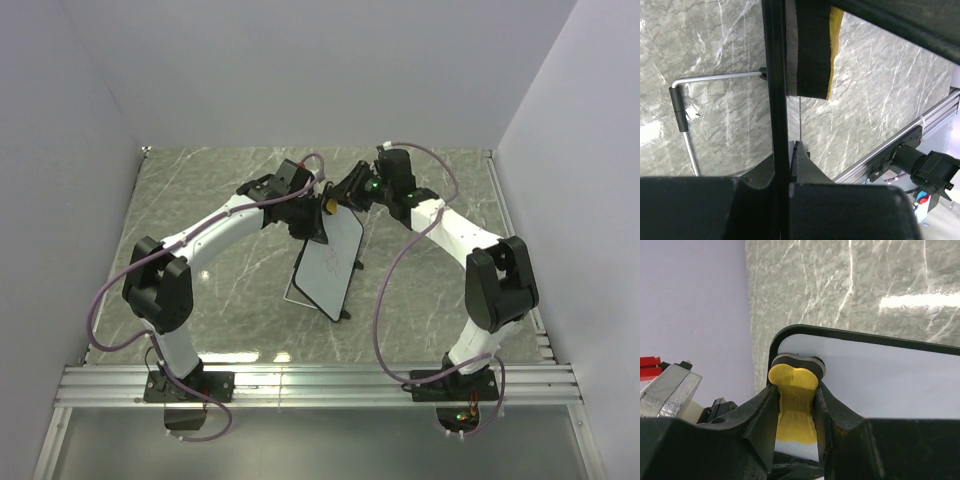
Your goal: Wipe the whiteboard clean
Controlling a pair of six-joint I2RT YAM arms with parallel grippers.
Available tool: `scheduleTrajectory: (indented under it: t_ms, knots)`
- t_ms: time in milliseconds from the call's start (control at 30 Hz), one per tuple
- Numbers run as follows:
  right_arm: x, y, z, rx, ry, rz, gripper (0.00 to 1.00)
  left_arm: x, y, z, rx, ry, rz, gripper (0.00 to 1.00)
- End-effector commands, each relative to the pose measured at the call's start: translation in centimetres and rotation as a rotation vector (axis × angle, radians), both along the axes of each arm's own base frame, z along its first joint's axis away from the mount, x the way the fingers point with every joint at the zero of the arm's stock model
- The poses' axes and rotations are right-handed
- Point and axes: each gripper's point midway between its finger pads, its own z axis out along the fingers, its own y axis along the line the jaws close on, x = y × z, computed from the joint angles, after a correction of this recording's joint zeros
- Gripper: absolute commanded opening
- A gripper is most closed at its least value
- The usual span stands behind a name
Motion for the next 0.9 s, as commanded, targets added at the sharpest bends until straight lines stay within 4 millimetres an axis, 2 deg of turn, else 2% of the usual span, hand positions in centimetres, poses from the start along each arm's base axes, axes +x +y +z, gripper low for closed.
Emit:
scheduleTrajectory:
  t_ms: [0, 33, 100, 133, 233, 267, 333, 433, 500, 600, 767, 867]
  knots:
    - [-1.3, 0.9, -4.5, -0.029, 0.068, 0.032, 0.0, -7.1, 1.7, -9.7, 0.322, 0.13, -0.234, 0.0]
    - [-2.6, 0.0, -7.0, -0.053, 0.126, 0.027, 0.0, -7.2, 1.7, -9.7, 0.323, 0.13, -0.237, 0.0]
    - [-3.3, -1.1, -8.7, -0.067, 0.148, 0.009, 0.0, -7.2, 1.7, -9.7, 0.322, 0.128, -0.238, 0.0]
    - [-4.5, -2.0, -10.9, -0.09, 0.185, 0.003, 0.0, -7.3, 1.8, -9.7, 0.324, 0.131, -0.238, 0.0]
    - [-5.8, -3.9, -13.1, -0.135, 0.208, -0.026, 0.0, -7.4, 2.0, -9.9, 0.327, 0.133, -0.241, 0.0]
    - [-7.0, -4.7, -14.6, -0.153, 0.241, -0.034, 0.0, -7.5, 2.0, -9.9, 0.327, 0.134, -0.244, 0.0]
    - [-8.0, -5.7, -15.8, -0.166, 0.256, -0.046, 0.0, -7.6, 2.0, -9.9, 0.325, 0.135, -0.246, 0.0]
    - [-8.4, -6.0, -16.5, -0.17, 0.274, -0.05, 0.0, -7.5, 2.0, -10.0, 0.324, 0.133, -0.249, 0.0]
    - [-8.3, -5.9, -16.5, -0.166, 0.28, -0.051, 0.0, -7.6, 2.0, -10.1, 0.327, 0.139, -0.255, 0.0]
    - [-7.5, -5.4, -15.0, -0.149, 0.257, -0.05, 0.0, -7.6, 1.9, -10.2, 0.327, 0.138, -0.263, 0.0]
    - [-5.3, -4.1, -9.8, -0.081, 0.177, -0.041, 0.0, -7.4, 1.9, -10.5, 0.326, 0.13, -0.259, 0.0]
    - [-4.9, -3.2, -5.5, -0.018, 0.115, -0.03, 0.0, -7.5, 1.8, -11.0, 0.317, 0.13, -0.257, 0.0]
